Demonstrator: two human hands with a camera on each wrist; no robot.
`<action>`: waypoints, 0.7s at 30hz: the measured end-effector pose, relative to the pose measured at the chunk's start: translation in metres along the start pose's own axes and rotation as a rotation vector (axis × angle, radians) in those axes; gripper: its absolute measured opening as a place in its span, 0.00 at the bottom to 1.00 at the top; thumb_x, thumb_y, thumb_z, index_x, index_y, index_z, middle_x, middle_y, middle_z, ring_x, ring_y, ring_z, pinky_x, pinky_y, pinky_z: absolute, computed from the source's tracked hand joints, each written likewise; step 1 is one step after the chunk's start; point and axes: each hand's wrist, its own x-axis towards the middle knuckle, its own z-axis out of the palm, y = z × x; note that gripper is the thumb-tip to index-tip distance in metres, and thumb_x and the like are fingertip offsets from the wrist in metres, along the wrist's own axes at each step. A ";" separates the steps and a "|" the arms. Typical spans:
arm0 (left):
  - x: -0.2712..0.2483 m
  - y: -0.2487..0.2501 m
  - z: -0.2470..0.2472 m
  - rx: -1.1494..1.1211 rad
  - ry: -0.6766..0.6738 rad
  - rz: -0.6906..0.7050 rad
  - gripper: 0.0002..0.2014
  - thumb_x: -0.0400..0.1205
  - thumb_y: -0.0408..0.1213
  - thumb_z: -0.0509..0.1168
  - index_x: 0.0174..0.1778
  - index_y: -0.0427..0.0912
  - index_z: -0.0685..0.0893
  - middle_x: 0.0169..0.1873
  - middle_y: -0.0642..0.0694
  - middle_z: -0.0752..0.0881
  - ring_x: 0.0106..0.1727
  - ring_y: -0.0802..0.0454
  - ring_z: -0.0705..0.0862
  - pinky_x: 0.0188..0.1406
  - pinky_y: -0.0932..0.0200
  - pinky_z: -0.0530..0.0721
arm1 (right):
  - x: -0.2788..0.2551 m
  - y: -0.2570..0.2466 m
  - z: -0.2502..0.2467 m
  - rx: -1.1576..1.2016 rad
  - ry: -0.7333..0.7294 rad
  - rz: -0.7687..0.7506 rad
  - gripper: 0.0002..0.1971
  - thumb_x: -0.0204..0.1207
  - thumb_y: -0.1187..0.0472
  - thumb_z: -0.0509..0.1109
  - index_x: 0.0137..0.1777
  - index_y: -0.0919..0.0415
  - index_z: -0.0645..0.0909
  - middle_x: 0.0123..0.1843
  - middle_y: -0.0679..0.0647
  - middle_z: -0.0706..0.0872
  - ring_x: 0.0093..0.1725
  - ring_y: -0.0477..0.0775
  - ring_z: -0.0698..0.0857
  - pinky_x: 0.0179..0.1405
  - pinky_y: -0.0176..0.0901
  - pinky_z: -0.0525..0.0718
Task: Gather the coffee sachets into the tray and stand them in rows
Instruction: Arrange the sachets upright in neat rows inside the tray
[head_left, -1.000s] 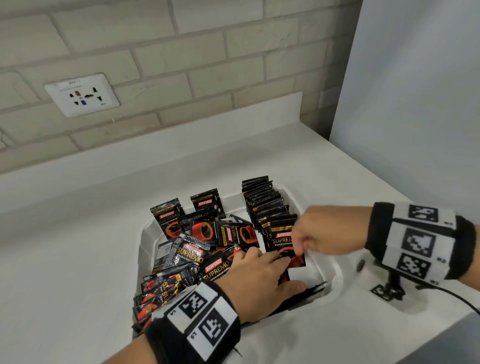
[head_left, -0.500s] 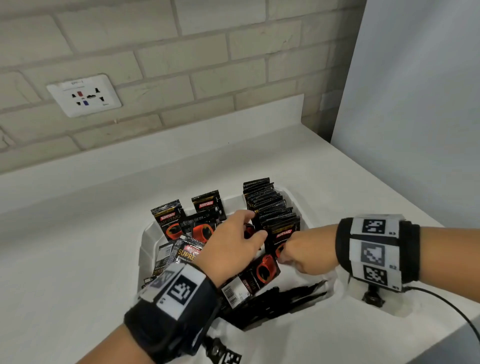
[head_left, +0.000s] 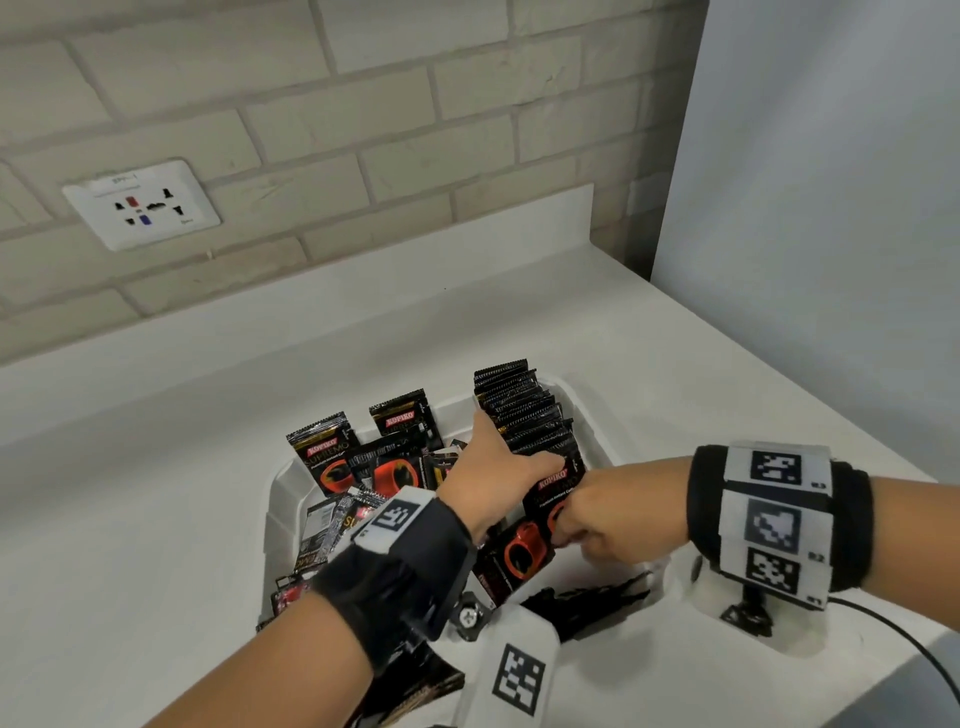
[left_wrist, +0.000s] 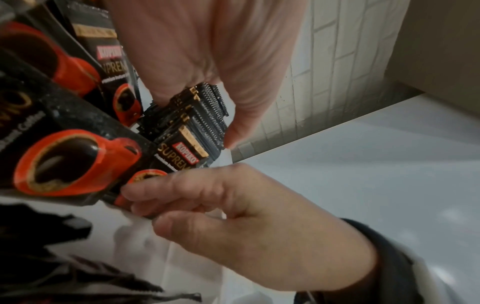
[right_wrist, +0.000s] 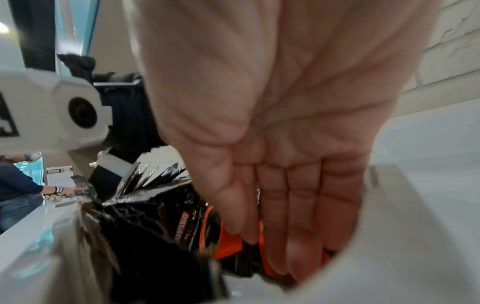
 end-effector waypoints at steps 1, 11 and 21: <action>0.001 -0.002 0.000 0.002 0.015 -0.006 0.26 0.75 0.27 0.69 0.66 0.41 0.66 0.51 0.43 0.85 0.52 0.49 0.85 0.53 0.55 0.83 | -0.002 0.000 -0.002 0.022 0.001 -0.012 0.18 0.81 0.66 0.54 0.68 0.61 0.76 0.61 0.58 0.83 0.58 0.58 0.80 0.62 0.50 0.78; 0.017 0.003 -0.009 -0.202 0.083 -0.082 0.46 0.76 0.71 0.52 0.83 0.46 0.46 0.82 0.47 0.54 0.82 0.49 0.54 0.79 0.49 0.53 | -0.027 0.027 -0.054 1.009 0.748 0.123 0.11 0.82 0.61 0.60 0.62 0.55 0.77 0.52 0.52 0.85 0.46 0.44 0.84 0.47 0.33 0.83; 0.032 0.007 -0.012 -0.399 -0.068 -0.061 0.38 0.83 0.64 0.38 0.74 0.37 0.70 0.64 0.41 0.81 0.56 0.60 0.82 0.38 0.67 0.82 | 0.003 0.013 -0.060 1.561 0.580 0.151 0.37 0.81 0.41 0.50 0.82 0.63 0.45 0.82 0.62 0.53 0.81 0.55 0.55 0.77 0.45 0.57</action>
